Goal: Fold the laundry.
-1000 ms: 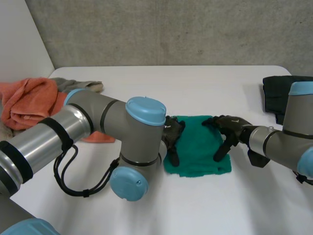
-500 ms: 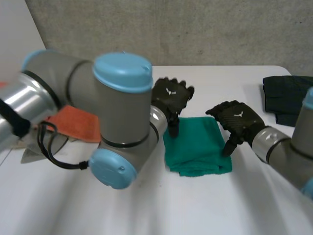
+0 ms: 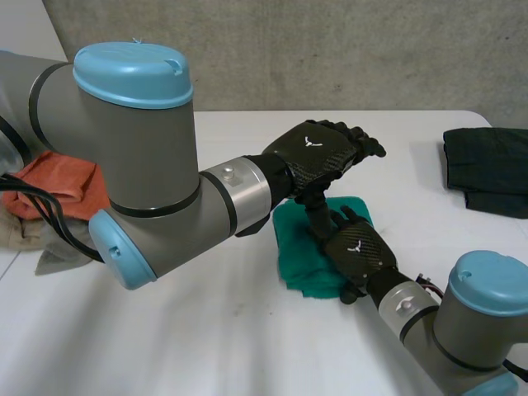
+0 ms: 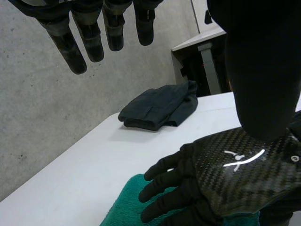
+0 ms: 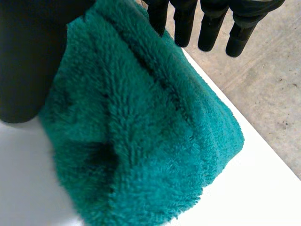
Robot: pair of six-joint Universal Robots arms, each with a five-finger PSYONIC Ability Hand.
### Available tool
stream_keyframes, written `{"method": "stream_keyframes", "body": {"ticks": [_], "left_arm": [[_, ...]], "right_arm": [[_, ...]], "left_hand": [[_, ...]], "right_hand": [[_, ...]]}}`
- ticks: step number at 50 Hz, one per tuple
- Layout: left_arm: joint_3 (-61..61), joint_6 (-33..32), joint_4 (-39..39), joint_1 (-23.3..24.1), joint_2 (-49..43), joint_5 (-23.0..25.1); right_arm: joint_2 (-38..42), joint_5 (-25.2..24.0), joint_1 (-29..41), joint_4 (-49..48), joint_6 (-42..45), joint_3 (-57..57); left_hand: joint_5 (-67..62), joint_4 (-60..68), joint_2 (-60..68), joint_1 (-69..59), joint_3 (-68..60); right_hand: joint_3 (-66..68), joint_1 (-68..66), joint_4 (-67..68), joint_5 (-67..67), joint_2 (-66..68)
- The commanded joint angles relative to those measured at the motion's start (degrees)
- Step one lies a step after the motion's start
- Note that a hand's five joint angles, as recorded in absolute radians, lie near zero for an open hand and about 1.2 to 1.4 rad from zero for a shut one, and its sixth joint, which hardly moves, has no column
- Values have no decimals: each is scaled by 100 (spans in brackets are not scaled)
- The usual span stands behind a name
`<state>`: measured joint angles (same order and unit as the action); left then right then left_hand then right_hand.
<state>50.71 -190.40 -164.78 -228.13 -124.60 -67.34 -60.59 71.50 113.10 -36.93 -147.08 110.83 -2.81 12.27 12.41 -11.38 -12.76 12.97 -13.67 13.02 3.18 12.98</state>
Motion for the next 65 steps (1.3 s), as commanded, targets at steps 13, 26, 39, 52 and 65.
{"method": "stream_keyframes", "body": {"ticks": [13,26,39,52,65], "left_arm": [[0,-6,-37,-3,14,-34],[-17,-6,-37,-38,14,-34],[-70,12,-362,5,418,-34],[-70,398,-608,50,585,28],[18,442,-608,102,559,37]], "right_arm": [[416,31,-7,2,-41,-799],[654,-13,-209,-25,-383,-1538],[627,-48,-1333,-16,-1577,-3513],[1575,-610,-3100,-692,-2676,-5720],[4089,-1647,-4208,-904,-3214,-7049]], "left_hand": [[91,-38,-51,-52,86],[75,-21,-35,-69,69],[108,-54,-68,-35,103],[92,-38,-52,-52,86],[91,-38,-51,-52,86]], "right_hand": [[1259,-1189,1254,1238,1258],[6703,-6633,6698,6682,6702],[6703,-6633,6698,6682,6702],[6703,-6633,6698,6682,6702],[6703,-6633,6698,6682,6702]]}}
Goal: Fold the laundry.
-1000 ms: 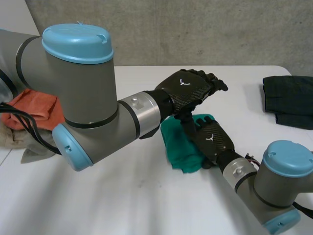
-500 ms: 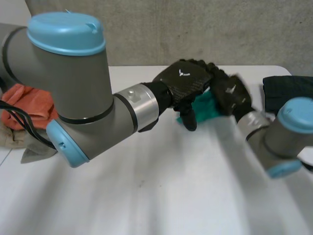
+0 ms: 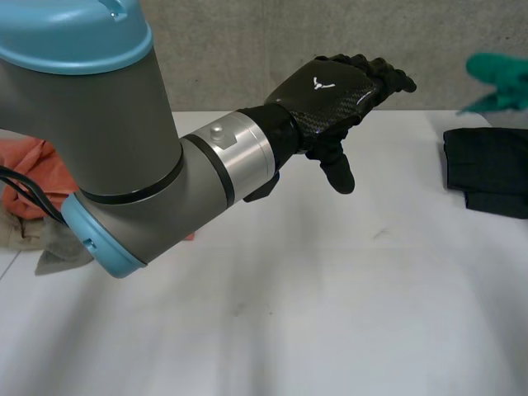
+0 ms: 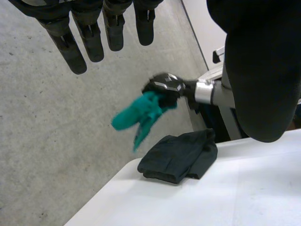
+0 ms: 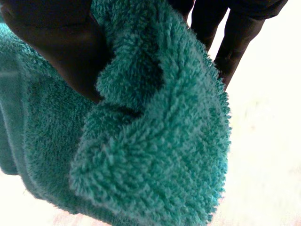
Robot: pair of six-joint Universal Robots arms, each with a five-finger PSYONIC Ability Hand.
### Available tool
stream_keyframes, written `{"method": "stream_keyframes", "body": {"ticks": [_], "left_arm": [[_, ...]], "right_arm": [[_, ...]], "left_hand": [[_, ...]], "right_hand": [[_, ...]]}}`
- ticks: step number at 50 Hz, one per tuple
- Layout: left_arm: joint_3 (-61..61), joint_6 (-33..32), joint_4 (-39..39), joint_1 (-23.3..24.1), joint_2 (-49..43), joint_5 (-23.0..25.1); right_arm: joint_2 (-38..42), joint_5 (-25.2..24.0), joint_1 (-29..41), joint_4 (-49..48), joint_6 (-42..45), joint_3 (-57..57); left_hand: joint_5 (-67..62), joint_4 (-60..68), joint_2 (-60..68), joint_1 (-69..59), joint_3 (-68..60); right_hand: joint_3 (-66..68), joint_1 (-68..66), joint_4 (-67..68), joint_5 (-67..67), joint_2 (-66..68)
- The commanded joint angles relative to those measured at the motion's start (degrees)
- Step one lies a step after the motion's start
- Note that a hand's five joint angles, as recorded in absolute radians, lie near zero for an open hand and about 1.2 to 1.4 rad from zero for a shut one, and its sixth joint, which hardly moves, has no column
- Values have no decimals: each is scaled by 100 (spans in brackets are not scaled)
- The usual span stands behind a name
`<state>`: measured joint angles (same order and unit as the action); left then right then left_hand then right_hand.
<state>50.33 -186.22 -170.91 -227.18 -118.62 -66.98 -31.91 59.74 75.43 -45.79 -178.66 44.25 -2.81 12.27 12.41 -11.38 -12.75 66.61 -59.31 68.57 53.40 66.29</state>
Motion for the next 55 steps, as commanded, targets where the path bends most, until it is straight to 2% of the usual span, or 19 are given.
{"method": "stream_keyframes", "body": {"ticks": [1,8,13,17,20,21,28,32,36,37,38,41,42,45,48,49,50,52,55], "left_arm": [[56,24,5,16,-38,0],[197,24,5,86,-38,0],[197,16,5,130,-12,0],[197,16,5,139,5,0],[197,16,5,139,23,0],[197,16,5,139,23,0],[197,24,5,192,49,0],[188,24,5,244,67,0],[188,24,-4,288,155,-8],[188,24,-4,288,172,-8],[179,24,-4,280,225,-26],[162,16,-30,280,304,-70],[144,-2,-91,271,357,-96],[118,-20,-223,227,436,-324],[109,-72,-355,8,611,-1157],[109,-90,-364,-97,638,-1369],[135,-168,-382,-446,717,-1797],[161,-291,-382,-861,744,-2160],[337,-765,-373,-1521,691,-2329]], "right_arm": [[1292,-507,-476,-18,-20,-373],[1258,-726,-749,-114,499,320],[766,-1174,-890,-106,561,803],[415,-1210,-907,-18,543,1146],[203,-1193,-907,96,534,1331],[72,-1175,-916,288,534,1436],[-614,-850,-1311,1773,648,1560],[-983,-517,-1672,2880,1113,1482],[-1300,396,-2014,3865,2175,1289],[-1431,938,-2093,4137,2682,1131],[-1476,1248,-2085,4261,2922,1060],[-1634,2073,-2033,4159,3582,946],[-1687,2147,-1980,4027,3584,963],[-2019,1990,-1569,3317,3244,1286],[-2669,1683,-1295,2692,2847,1910],[-3124,1438,-1138,2254,2593,2425],[-3355,1296,-1058,2024,2487,2700],[-3872,850,-743,1358,2197,3541],[-4165,400,-338,714,2073,4309]], "left_hand": [[91,-38,-51,-52,85],[75,-21,-35,-69,68],[75,-21,-35,-69,68],[75,-21,-35,-69,68],[75,-21,-35,-69,68],[75,-21,-35,-69,68],[91,-38,-51,-52,85],[91,-38,-51,-52,85],[91,-38,-51,-52,85],[91,-38,-51,-52,85],[91,-38,-51,-52,85],[75,-21,-35,-69,69],[58,-4,-18,-86,52],[41,13,-1,-103,35],[58,-4,-18,-86,51],[58,-4,-18,-86,52],[108,-54,-68,-36,102],[125,-71,-85,-18,119],[125,-71,-85,-18,119]], "right_hand": [[1339,-2069,1143,1660,1371],[1339,-2069,1143,1660,1371],[1339,-2069,1143,1660,1371],[1339,-2069,1143,1660,1371],[-3079,2348,-3275,-2758,-3047],[-5661,4931,-5857,-5340,-5629],[-5661,4931,-5857,-5340,-5629],[-5661,4931,-5857,-5340,-5629],[-5661,4931,-5857,-5340,-5629],[-5661,4931,-5857,-5340,-5629],[-5661,4931,-5857,-5340,-5629],[-5661,4931,-5857,-5340,-5629],[-5661,4931,-5857,-5340,-5629],[-5661,4931,-5857,-5340,-5629],[-5661,4931,-5857,-5340,-5629],[-5661,4931,-5857,-5340,-5629],[-5661,4931,-5857,-5340,-5629],[-5661,4931,-5857,-5340,-5629],[-5661,4931,-5857,-5340,-5629]]}}
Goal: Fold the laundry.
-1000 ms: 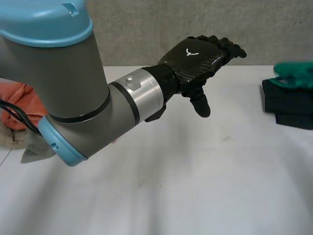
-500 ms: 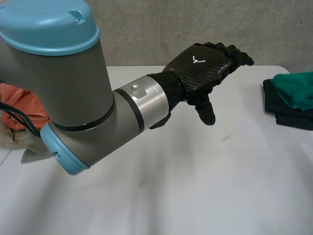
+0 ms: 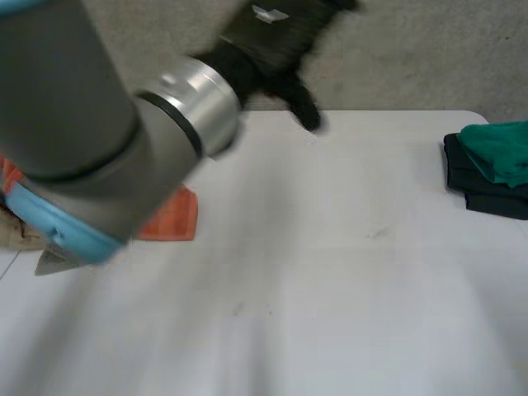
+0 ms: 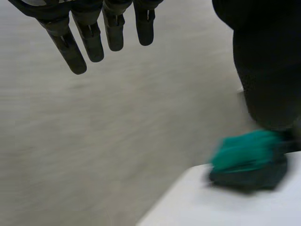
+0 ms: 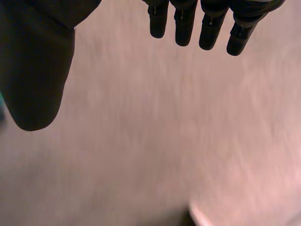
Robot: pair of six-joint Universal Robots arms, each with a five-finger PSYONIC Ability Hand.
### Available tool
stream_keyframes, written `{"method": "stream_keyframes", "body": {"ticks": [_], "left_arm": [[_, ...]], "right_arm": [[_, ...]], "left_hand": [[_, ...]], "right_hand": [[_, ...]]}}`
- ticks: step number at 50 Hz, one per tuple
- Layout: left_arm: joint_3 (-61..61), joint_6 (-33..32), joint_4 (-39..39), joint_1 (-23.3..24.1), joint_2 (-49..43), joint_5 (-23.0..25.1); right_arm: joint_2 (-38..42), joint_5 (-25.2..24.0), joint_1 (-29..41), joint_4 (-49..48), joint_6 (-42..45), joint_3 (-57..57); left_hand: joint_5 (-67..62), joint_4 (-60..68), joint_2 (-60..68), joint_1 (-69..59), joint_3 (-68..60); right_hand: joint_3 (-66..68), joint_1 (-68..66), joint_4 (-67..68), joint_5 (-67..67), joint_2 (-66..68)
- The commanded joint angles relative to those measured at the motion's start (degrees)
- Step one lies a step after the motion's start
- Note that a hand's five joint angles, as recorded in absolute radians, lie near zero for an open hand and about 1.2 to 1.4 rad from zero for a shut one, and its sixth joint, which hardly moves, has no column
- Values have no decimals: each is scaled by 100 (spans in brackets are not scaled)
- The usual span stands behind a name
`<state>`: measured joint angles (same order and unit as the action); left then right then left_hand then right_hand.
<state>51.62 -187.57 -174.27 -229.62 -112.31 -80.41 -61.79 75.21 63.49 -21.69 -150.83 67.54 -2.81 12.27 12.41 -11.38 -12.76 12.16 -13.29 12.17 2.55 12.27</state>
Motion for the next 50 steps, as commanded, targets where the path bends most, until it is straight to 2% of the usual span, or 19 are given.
{"method": "stream_keyframes", "body": {"ticks": [1,6,7,10,16,24,27,29,30,36,40,46,47,48,50], "left_arm": [[278,-771,-37,-1435,34,-968],[770,-1834,-134,-2314,-387,-793],[918,-2175,-203,-2663,-632,-618],[1034,-2651,-283,-3095,-1107,-223],[990,-2908,-310,-3422,-1741,288],[753,-2952,-424,-3572,-2295,324],[692,-2952,-529,-3581,-2401,324],[683,-2943,-608,-3572,-2410,306],[700,-2926,-748,-3537,-2375,280],[893,-2777,-1153,-3221,-1937,157],[982,-2364,-1232,-2721,-1163,43],[824,-1187,-1233,-1561,-82,-159],[771,-820,-1233,-1237,137,-212],[762,-764,-1233,-1182,165,-221],[657,-413,-1250,-761,183,-230]], "right_arm": [[-1300,-1340,1136,-1985,-746,2356],[-1380,-1518,1754,-2164,-668,3282],[-1371,-1518,1824,-2129,-641,3396],[-1336,-1518,2000,-1875,-483,3704],[-1222,-1509,2203,-1391,-88,3951],[-1169,-1491,2159,-1127,255,3995],[-1160,-1491,2150,-1127,255,4004],[-1169,-1491,2150,-1127,255,4030],[-1169,-1483,2150,-1127,255,4030],[-1248,-1360,2168,-1127,247,4004],[-1493,-1045,2220,-926,238,3873],[-2038,-342,2395,-4,37,3294],[-2074,-288,2440,85,-8,3231],[-2187,-157,2588,295,-165,3048],[-2259,-51,2660,446,-306,2923]], "left_hand": [[142,-88,-101,-1,136],[159,-105,-118,16,153],[142,-88,-102,-1,137],[75,-21,-34,-68,70],[-362,416,402,-505,-367],[-1639,1693,1680,-1782,-1645],[-2981,3035,3022,-3124,-2986],[-5412,5465,5452,-5555,-5417],[-6706,6760,6746,-6849,-6711],[-6719,6773,6759,-6862,-6724],[-6719,6773,6759,-6862,-6724],[-6719,6773,6759,-6862,-6724],[-6719,6773,6759,-6862,-6724],[-6719,6773,6759,-6862,-6724],[-6719,6773,6759,-6862,-6724]], "right_hand": [[-216,329,-217,-255,-227],[-216,329,-217,-255,-227],[-216,329,-217,-255,-227],[-216,329,-217,-255,-227],[-216,329,-217,-255,-227],[-216,329,-217,-255,-227],[-216,329,-217,-255,-227],[-216,329,-217,-255,-227],[-216,329,-217,-255,-227],[-216,329,-217,-255,-227],[-216,329,-217,-255,-227],[-216,329,-217,-255,-227],[-216,329,-217,-255,-227],[-216,329,-217,-255,-227],[-216,329,-217,-255,-227]]}}
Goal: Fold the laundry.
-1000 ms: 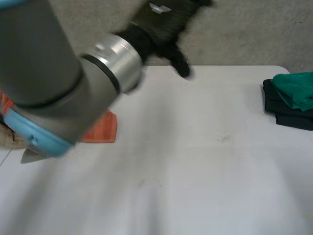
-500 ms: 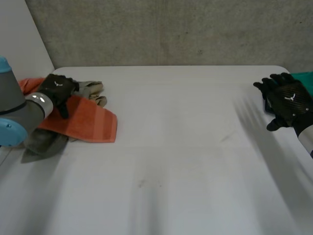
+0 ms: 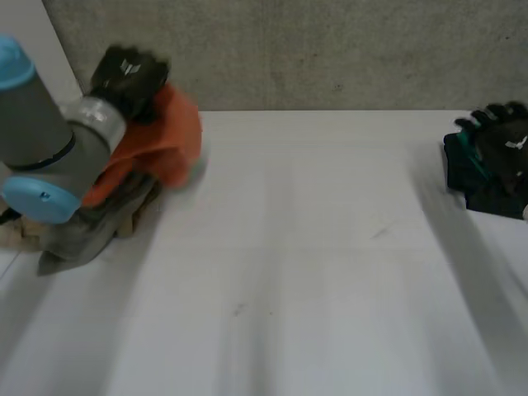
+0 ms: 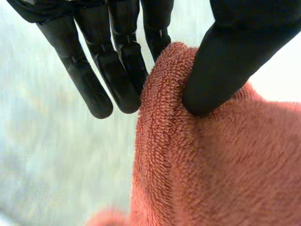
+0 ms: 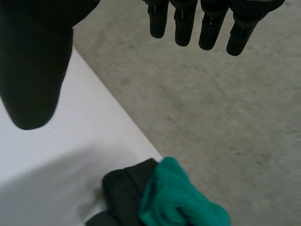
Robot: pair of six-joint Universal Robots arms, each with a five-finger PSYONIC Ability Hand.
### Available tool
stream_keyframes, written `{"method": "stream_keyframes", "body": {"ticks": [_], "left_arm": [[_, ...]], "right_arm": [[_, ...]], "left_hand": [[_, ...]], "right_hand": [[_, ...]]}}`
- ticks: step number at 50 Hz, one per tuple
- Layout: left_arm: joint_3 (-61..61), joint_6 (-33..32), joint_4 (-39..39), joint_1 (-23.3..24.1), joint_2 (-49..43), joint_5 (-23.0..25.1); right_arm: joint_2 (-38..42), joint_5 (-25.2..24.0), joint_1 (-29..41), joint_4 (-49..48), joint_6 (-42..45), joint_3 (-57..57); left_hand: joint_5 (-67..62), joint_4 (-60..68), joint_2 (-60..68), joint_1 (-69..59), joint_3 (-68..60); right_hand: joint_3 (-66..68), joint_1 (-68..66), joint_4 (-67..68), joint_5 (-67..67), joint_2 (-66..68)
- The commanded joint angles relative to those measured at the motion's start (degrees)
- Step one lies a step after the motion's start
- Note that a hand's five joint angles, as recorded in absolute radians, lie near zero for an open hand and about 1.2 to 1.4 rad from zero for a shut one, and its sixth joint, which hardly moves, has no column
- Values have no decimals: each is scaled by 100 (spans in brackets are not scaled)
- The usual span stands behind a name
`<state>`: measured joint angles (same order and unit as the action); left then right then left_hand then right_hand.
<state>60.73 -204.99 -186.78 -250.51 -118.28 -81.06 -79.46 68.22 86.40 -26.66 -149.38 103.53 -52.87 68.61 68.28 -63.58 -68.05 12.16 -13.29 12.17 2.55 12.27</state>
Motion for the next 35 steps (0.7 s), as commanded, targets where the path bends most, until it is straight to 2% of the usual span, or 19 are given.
{"method": "stream_keyframes", "body": {"ticks": [1,5,10,11,16,17,18,21,24,26,35], "left_arm": [[-307,1400,1,1503,719,-164],[-658,1427,10,2303,1,-252],[-887,1409,27,2682,-898,-515],[-914,1409,27,2709,-1029,-551],[-914,1348,80,2823,-1602,-665],[-862,1296,132,2867,-1619,-683],[-835,1252,168,2911,-1611,-683],[-730,1129,264,2999,-1559,-700],[-642,1067,274,2956,-1331,-709],[-519,1032,282,2763,-1032,-701],[-298,777,309,1620,-600,-411]], "right_arm": [[-535,744,413,1083,-617,-798],[-580,868,475,1321,-899,-1001],[-571,869,483,1365,-935,-1036],[-562,869,475,1374,-935,-1036],[-483,851,457,1409,-917,-931],[-466,851,457,1418,-900,-922],[-431,851,448,1435,-891,-913],[-281,842,396,1567,-856,-896],[-211,790,387,1891,-777,-922],[-219,754,387,2129,-715,-940],[-281,210,501,4034,189,-782]], "left_hand": [[-1713,1139,1172,-1642,-1195],[-1713,1139,1172,-1642,-1195],[-1713,1139,1172,-1642,-1195],[-1366,792,825,-1294,-847],[2044,-2618,-2585,2115,2562],[4067,-4641,-4608,4139,4586],[4970,-5544,-5511,5042,5489],[5287,-5861,-5828,5358,5805],[5287,-5861,-5828,5358,5805],[5287,-5861,-5828,5358,5805],[4947,-5521,-5488,5018,5465]], "right_hand": [[-216,329,-217,-255,-227],[-216,329,-217,-255,-227],[-216,329,-217,-255,-227],[-216,329,-217,-255,-227],[-216,329,-217,-255,-227],[-216,329,-217,-255,-227],[-216,329,-217,-255,-227],[-216,329,-217,-255,-227],[-216,329,-217,-255,-227],[-216,329,-217,-255,-227],[-216,329,-217,-255,-227]]}}
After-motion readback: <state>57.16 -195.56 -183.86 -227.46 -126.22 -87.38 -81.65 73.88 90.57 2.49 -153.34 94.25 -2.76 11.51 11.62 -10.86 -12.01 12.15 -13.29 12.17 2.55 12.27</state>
